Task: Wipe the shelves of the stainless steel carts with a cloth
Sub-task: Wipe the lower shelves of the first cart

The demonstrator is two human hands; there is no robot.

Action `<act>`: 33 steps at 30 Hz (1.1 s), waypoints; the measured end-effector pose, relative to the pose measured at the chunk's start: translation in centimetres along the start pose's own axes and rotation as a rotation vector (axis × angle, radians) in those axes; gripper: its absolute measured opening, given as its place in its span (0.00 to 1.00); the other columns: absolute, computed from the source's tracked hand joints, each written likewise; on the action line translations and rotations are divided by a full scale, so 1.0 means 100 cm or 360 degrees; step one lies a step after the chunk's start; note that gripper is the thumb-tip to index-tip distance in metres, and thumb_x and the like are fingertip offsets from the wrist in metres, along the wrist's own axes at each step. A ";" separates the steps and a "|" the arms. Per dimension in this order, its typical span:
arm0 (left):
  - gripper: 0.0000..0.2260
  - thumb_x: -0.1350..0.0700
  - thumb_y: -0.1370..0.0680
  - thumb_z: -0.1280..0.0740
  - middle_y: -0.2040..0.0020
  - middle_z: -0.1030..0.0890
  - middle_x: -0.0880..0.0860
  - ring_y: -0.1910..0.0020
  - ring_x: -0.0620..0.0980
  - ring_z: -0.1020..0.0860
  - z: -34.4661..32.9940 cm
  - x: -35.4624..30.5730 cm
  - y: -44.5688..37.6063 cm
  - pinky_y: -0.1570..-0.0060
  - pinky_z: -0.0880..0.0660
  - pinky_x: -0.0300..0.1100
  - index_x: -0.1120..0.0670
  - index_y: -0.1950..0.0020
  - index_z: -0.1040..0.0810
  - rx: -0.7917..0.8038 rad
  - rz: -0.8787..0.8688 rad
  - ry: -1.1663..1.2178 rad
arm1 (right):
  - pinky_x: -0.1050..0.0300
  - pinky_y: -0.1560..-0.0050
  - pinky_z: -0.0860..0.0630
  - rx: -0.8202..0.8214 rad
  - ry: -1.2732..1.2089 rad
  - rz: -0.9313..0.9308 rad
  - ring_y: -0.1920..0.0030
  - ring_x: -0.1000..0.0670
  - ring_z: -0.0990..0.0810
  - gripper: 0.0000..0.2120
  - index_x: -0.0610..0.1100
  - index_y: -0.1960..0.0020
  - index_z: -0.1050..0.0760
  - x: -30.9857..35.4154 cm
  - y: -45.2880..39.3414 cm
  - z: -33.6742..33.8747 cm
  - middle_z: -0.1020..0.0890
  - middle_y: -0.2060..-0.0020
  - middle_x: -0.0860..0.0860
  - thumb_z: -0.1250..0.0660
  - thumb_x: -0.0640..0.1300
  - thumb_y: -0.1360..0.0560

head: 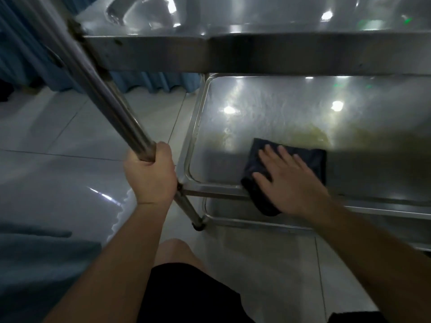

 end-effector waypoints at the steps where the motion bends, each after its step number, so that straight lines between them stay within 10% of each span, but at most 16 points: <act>1: 0.06 0.50 0.27 0.31 0.70 0.24 0.52 0.72 0.50 0.23 -0.001 0.000 0.000 0.72 0.25 0.42 0.42 0.63 0.24 -0.0014 -0.0005 0.0018 | 0.48 0.20 0.57 -0.0027 0.0043 -0.0076 0.17 0.52 0.57 0.41 0.54 0.15 0.55 -0.027 0.007 0.005 0.55 0.17 0.58 0.68 0.73 0.22; 10: 0.10 0.52 0.28 0.31 0.69 0.30 0.55 0.72 0.53 0.28 -0.002 0.008 -0.006 0.70 0.28 0.45 0.40 0.67 0.26 -0.0043 -0.0039 0.0103 | 0.39 0.19 0.54 -0.0158 -0.0017 -0.0794 0.17 0.43 0.55 0.41 0.48 0.15 0.54 -0.100 -0.057 0.033 0.53 0.15 0.51 0.63 0.70 0.21; 17: 0.11 0.54 0.28 0.31 0.71 0.29 0.52 0.74 0.51 0.28 -0.006 0.002 -0.004 0.72 0.29 0.42 0.40 0.68 0.25 -0.0063 -0.0072 0.0175 | 0.42 0.18 0.56 -0.0002 0.0074 0.0207 0.16 0.45 0.55 0.38 0.50 0.15 0.52 0.080 -0.096 0.002 0.51 0.16 0.51 0.58 0.68 0.19; 22: 0.10 0.54 0.27 0.32 0.74 0.28 0.47 0.76 0.47 0.27 -0.006 -0.002 0.002 0.74 0.29 0.38 0.42 0.67 0.24 0.0042 -0.0084 0.0221 | 0.47 0.18 0.59 0.0136 0.0118 0.0581 0.17 0.52 0.57 0.40 0.55 0.16 0.54 0.058 -0.079 0.007 0.53 0.17 0.58 0.60 0.73 0.22; 29: 0.10 0.56 0.28 0.32 0.74 0.28 0.49 0.76 0.49 0.27 -0.005 0.004 -0.002 0.74 0.28 0.40 0.44 0.67 0.26 -0.0001 -0.0163 0.0165 | 0.39 0.19 0.49 -0.0202 0.0062 -0.0502 0.17 0.43 0.47 0.42 0.49 0.16 0.46 -0.123 -0.101 0.051 0.46 0.16 0.50 0.57 0.72 0.23; 33: 0.10 0.59 0.28 0.33 0.74 0.29 0.50 0.76 0.49 0.27 -0.004 0.005 -0.005 0.74 0.29 0.38 0.46 0.65 0.28 -0.0035 -0.0206 0.0188 | 0.40 0.19 0.55 -0.0140 -0.0075 -0.0774 0.17 0.42 0.53 0.42 0.48 0.15 0.51 -0.104 -0.144 0.048 0.51 0.16 0.52 0.60 0.71 0.23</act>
Point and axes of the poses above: each hand's wrist, its own y-axis away from the middle knuckle, its own z-axis out of the back of the hand, x = y × z, the point moved 2 cm from there along -y, towards the middle knuckle
